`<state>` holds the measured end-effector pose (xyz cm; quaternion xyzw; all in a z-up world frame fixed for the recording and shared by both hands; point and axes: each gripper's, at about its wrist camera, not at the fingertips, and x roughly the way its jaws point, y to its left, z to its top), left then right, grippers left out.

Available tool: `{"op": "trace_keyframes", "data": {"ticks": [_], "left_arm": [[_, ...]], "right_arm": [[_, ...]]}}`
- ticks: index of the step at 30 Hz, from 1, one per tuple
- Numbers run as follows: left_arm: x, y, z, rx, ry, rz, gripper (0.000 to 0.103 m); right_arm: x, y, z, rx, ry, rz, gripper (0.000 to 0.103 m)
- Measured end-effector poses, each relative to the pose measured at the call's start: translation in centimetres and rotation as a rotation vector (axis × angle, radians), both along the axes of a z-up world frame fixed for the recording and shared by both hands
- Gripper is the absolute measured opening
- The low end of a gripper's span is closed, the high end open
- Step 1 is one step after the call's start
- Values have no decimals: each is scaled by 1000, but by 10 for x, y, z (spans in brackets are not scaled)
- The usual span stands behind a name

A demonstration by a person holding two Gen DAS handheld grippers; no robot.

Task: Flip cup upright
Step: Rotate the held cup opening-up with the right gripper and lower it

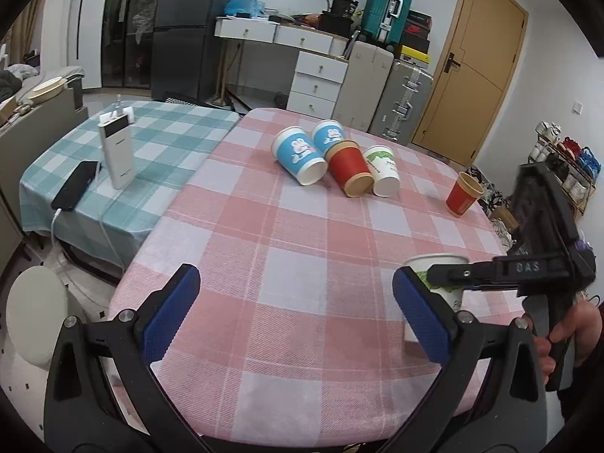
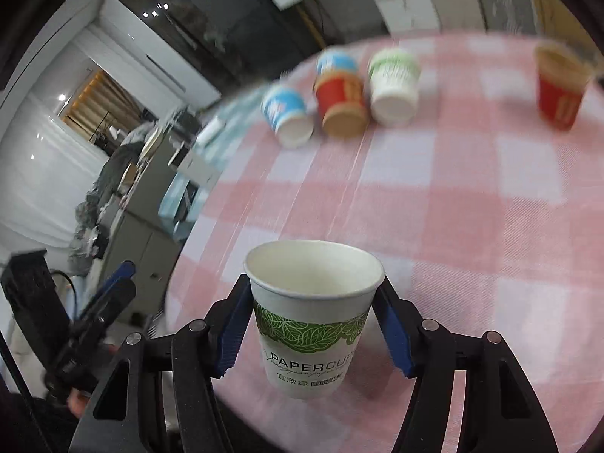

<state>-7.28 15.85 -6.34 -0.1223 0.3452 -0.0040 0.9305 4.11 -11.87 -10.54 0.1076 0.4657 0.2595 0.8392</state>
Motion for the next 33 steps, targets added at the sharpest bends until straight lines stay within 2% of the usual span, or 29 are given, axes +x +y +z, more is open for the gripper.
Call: {"op": "trace_keyframes", "data": {"ticks": [4, 9, 17, 24, 33], "left_arm": [[25, -21, 3, 6, -13, -38, 102], [60, -41, 2, -3, -11, -57, 102], [92, -62, -3, 16, 16, -60, 102], [92, -59, -13, 8, 44, -44, 102], [84, -62, -14, 26, 37, -45, 102]], "right_arm": [[-20, -17, 1, -85, -203, -109, 64], [-30, -20, -12, -187, -321, -188, 63], [-40, -6, -20, -288, -474, -179, 63], [-57, -8, -25, -299, -431, -147, 63], [-75, -6, -29, -342, -368, -71, 67]]}}
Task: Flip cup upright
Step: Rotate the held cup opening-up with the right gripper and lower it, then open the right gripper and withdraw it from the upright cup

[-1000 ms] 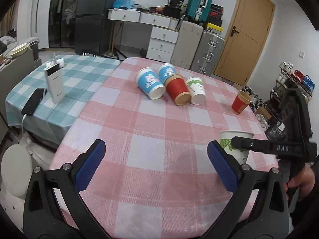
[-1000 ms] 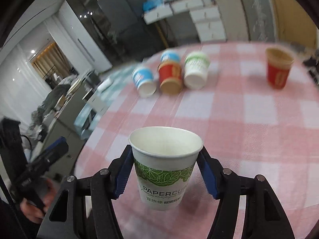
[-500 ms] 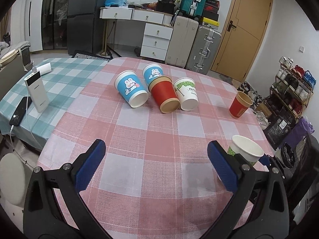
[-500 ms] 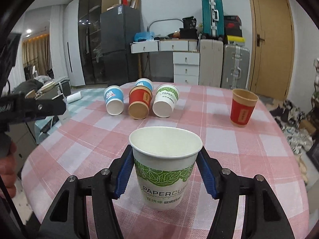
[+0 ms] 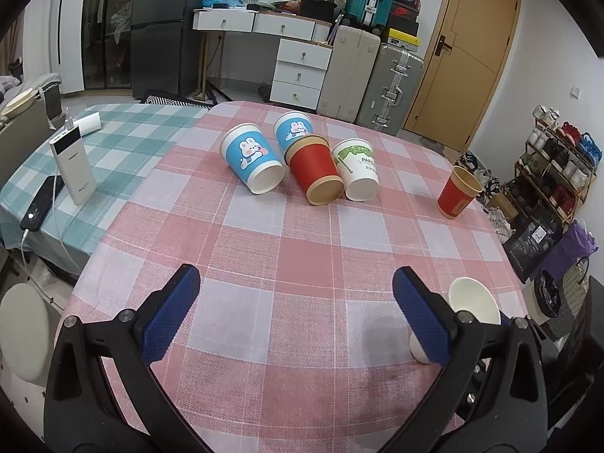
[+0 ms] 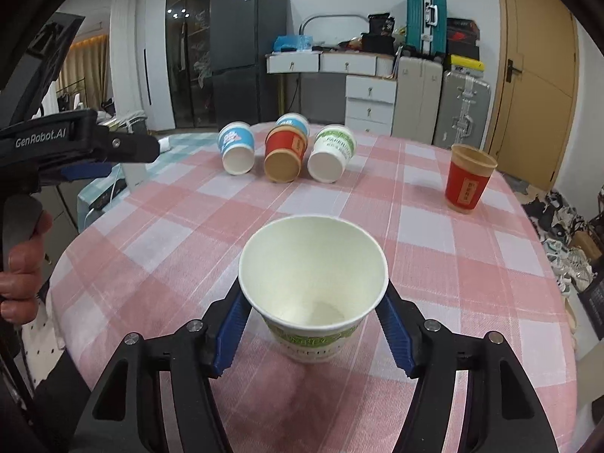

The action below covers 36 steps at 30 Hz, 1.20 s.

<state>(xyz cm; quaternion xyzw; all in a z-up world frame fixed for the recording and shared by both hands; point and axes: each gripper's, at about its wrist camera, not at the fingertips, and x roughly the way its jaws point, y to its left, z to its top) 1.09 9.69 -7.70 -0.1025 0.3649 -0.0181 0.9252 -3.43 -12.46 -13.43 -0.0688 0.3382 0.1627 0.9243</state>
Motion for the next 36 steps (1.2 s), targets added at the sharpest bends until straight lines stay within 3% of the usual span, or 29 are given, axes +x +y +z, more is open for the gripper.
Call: {"op": "trace_keyframes", "data": {"ticks": [1, 4, 9, 12, 17, 25, 29, 36], "left_arm": [[-1, -1, 0, 3, 2, -2, 102], [-6, -4, 0, 6, 6, -3, 102], [-11, -13, 1, 9, 15, -30, 102], [-15, -23, 4, 31, 0, -68, 102], [-25, -47, 12, 30, -24, -139, 102], [-34, -84, 22, 90, -33, -206, 102], [-38, -90, 28, 130, -39, -182, 102], [-43, -82, 31, 107, -38, -148, 102]], "right_arm": [[2, 1, -2, 0, 30, 6, 68], [5, -2, -9, 31, 125, 21, 87], [-18, -16, -2, 63, 140, 35, 90], [-29, -34, 18, 121, 126, 4, 98], [-37, -55, 56, 179, 64, -43, 101], [-39, -57, 81, 201, 11, -42, 102], [-40, -54, 88, 190, -3, -37, 102], [-40, -58, 96, 195, -19, -68, 102]]}}
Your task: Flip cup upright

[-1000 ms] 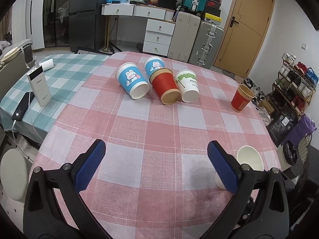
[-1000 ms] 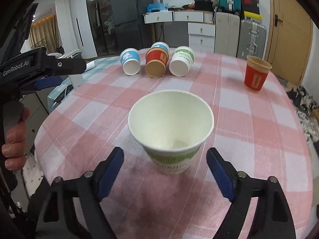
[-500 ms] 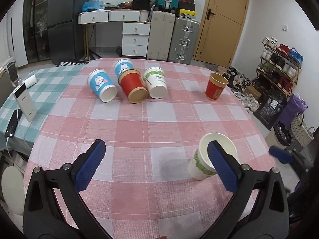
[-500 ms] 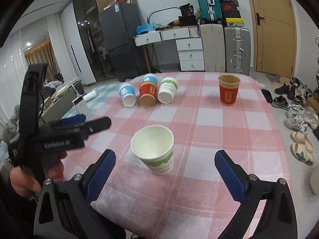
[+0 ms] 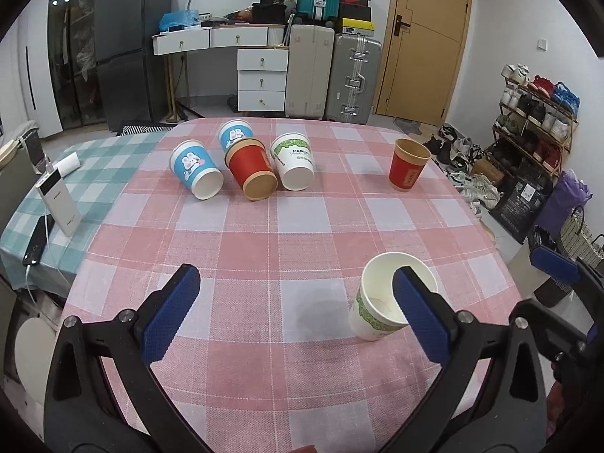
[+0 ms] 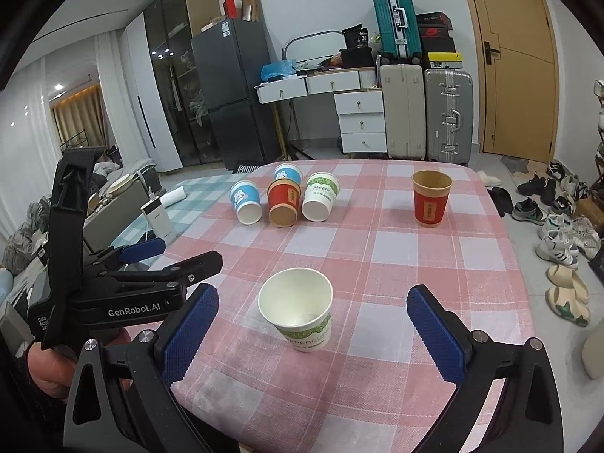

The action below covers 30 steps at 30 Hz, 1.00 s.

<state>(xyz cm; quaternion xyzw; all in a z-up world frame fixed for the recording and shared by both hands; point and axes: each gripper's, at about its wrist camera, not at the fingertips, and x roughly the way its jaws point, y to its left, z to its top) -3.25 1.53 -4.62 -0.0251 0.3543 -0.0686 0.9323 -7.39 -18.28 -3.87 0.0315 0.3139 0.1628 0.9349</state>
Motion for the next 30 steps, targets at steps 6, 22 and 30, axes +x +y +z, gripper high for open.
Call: {"op": "trace_keyframes", "data": {"ticks": [6, 22, 30], "left_arm": [[0, 5, 3, -5, 4, 6, 102], [-3, 2, 9, 12, 1, -5, 102], [-4, 0, 12, 27, -3, -9, 102]], "right_arm": [[0, -3, 2, 1, -11, -26, 102], [-1, -3, 2, -25, -20, -45, 102], [-1, -3, 2, -18, -17, -46, 102]]}}
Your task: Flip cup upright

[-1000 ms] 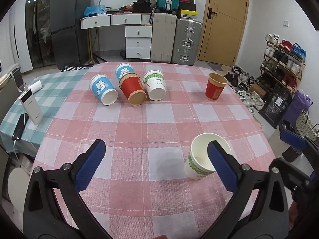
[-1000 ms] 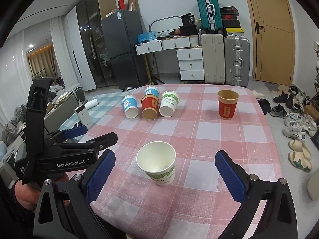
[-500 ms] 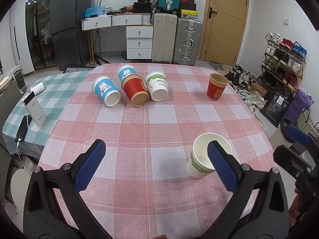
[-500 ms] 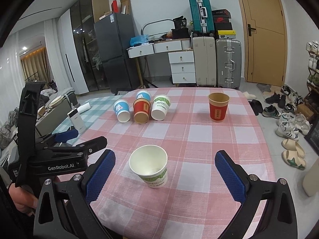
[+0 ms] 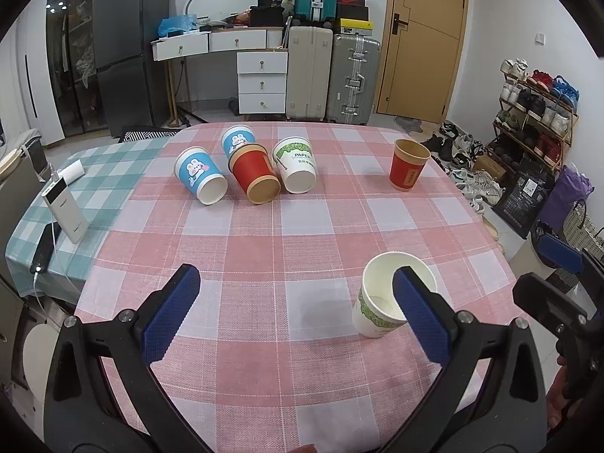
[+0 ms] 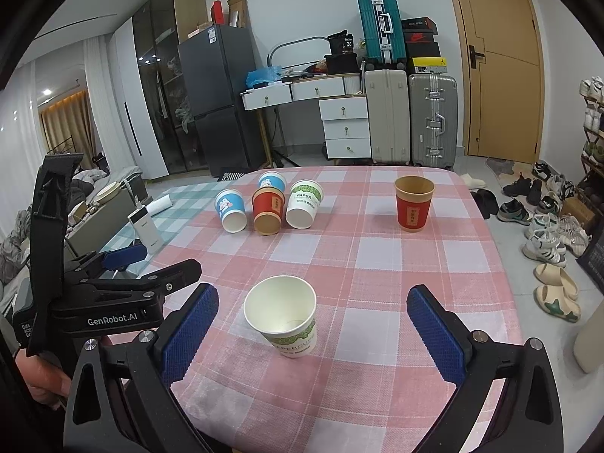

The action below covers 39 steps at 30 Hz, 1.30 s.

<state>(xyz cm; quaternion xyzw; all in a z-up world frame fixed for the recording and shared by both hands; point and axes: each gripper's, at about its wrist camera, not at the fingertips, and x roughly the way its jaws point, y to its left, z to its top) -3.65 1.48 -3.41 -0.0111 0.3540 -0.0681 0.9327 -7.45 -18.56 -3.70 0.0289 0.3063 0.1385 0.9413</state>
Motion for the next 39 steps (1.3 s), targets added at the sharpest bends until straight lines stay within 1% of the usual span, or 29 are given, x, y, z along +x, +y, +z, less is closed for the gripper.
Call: {"op": "trace_keyframes", "data": {"ticks": [15, 19, 37, 39], "left_arm": [[0, -1, 1, -5, -1, -2, 102], [-1, -1, 2, 0, -7, 0, 102], [0, -3, -1, 1, -10, 4, 102], [0, -4, -4, -5, -1, -1, 102]], "right_arm": [[0, 0, 0, 3, -1, -1, 102], [1, 1, 1, 23, -3, 13, 102], [-3, 1, 1, 10, -20, 17, 102], [-3, 0, 1, 9, -20, 18, 102]]}}
